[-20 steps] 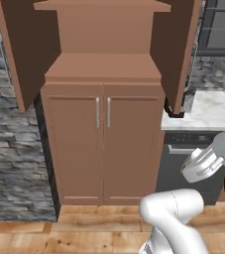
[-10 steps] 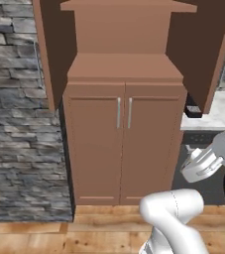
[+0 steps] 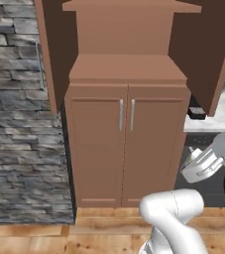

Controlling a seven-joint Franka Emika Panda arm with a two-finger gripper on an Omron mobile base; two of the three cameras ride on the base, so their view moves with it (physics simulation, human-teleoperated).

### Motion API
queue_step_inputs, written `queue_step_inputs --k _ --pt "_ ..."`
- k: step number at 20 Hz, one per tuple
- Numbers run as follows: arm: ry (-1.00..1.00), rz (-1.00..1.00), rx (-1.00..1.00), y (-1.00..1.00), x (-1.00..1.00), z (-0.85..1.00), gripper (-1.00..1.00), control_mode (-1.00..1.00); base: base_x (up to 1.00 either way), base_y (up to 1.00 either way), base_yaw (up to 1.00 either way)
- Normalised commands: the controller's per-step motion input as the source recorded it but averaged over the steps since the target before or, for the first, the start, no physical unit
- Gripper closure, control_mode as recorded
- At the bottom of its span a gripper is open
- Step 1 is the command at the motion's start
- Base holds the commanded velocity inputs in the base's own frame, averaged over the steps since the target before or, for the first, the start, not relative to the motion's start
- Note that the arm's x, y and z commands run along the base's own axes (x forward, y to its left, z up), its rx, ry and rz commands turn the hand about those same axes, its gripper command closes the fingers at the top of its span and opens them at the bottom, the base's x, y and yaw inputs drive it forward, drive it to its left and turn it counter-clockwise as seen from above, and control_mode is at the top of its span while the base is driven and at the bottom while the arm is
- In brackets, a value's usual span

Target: Pick the boxed drink, beer from the counter and place them in the open cabinet.

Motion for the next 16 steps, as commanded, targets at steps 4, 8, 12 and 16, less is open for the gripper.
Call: queue_step_inputs --k 4,8,12,16 --pt "0.00 0.00 0.00 0.00 0.00 0.00 1.00 1.00 0.63 0.06 0.00" --pt "0.00 0.00 0.00 0.00 0.00 0.00 1.00 1.00 0.63 0.21 0.00" --pt "0.00 0.00 0.00 0.00 0.00 0.00 1.00 1.00 0.61 0.27 0.00" --pt "0.00 0.00 0.00 0.00 0.00 0.00 1.00 1.00 0.55 0.43 0.00"
